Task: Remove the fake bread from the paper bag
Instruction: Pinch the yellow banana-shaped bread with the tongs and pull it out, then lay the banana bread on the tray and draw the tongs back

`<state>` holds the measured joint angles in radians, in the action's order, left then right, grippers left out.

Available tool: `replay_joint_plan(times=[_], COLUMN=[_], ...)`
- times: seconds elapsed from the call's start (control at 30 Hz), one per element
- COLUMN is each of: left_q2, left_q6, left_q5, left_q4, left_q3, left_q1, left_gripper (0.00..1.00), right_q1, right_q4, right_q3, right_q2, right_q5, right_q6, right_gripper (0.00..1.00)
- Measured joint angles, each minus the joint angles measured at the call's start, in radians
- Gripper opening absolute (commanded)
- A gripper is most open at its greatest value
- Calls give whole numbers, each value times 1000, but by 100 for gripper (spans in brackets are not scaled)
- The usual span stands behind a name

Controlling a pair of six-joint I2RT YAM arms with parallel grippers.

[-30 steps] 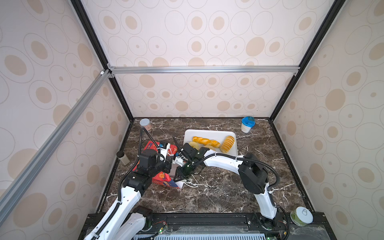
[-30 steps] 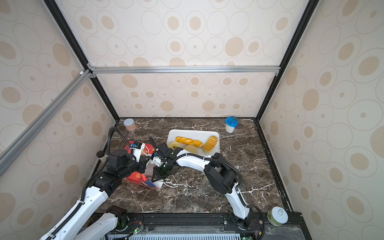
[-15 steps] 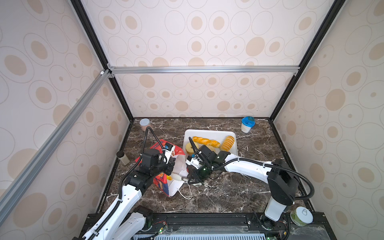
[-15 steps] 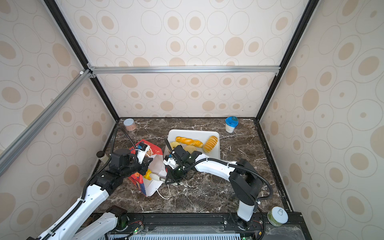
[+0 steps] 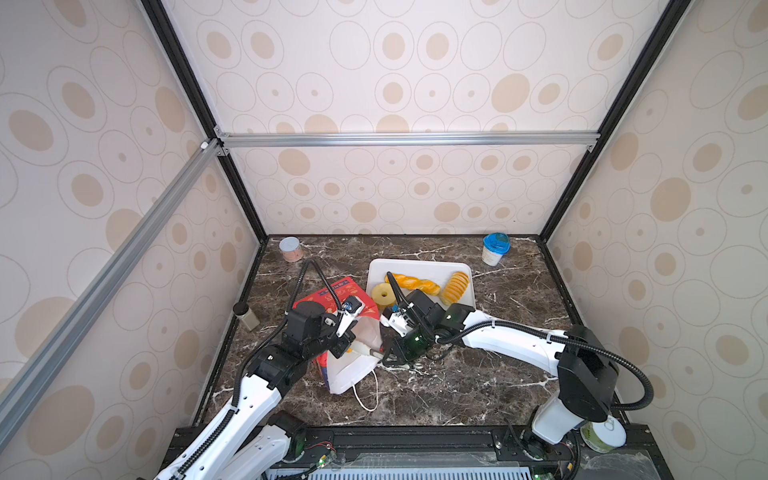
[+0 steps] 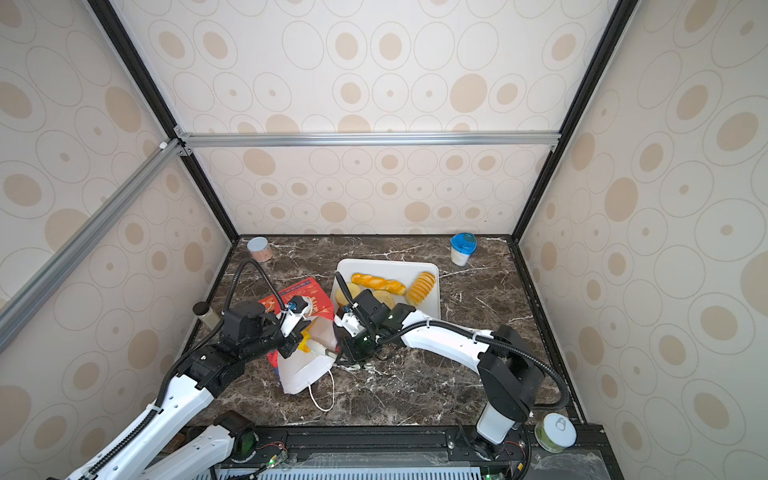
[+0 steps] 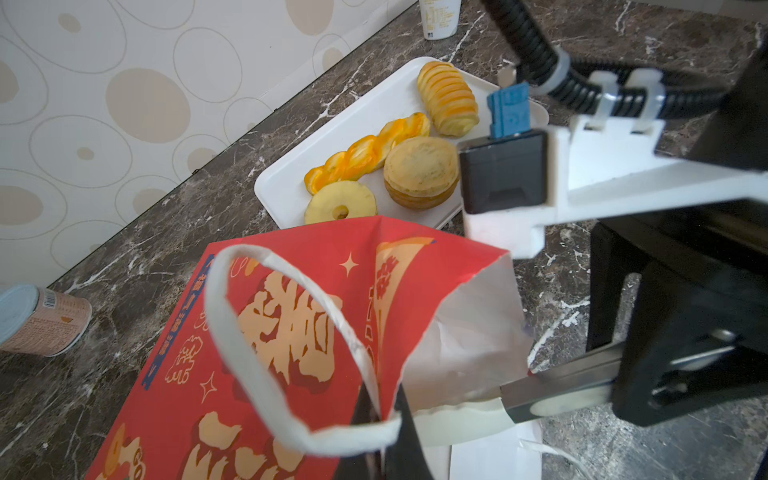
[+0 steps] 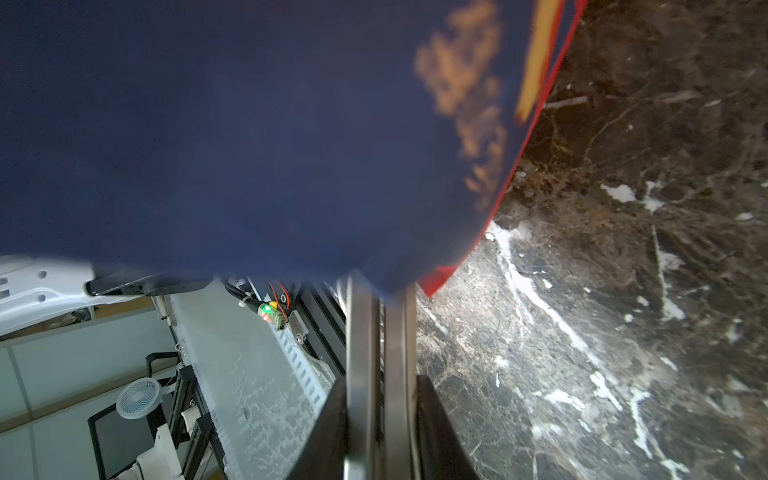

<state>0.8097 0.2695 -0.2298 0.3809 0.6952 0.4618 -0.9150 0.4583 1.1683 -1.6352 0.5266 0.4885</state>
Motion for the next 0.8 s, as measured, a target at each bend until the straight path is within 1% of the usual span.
replay_joint_plan(times=[0.17, 0.37, 0.43, 0.53, 0.63, 0.8], left_q2=[44, 151, 165, 164, 156, 175], left_q6=[-51, -149, -173, -210, -258, -343], left_q5=[63, 151, 185, 231, 249, 282], left_q4=[-32, -83, -102, -142, -211, -297], left_q3=[11, 42, 42, 42, 28, 16], left_q1=[0, 0, -1, -15, -48, -116], left_gripper=[0, 0, 0, 0, 0, 0], right_q1=[0, 10, 25, 68, 123, 248], right_q4=[5, 3, 5, 26, 57, 111], right_q3=[-33, -60, -84, -129, -173, -221], right_q2=[55, 132, 160, 214, 280, 402], right_q5=[29, 119, 150, 181, 200, 233], right_q6=[1, 18, 24, 28, 26, 16], right_gripper=[0, 0, 0, 0, 0, 0])
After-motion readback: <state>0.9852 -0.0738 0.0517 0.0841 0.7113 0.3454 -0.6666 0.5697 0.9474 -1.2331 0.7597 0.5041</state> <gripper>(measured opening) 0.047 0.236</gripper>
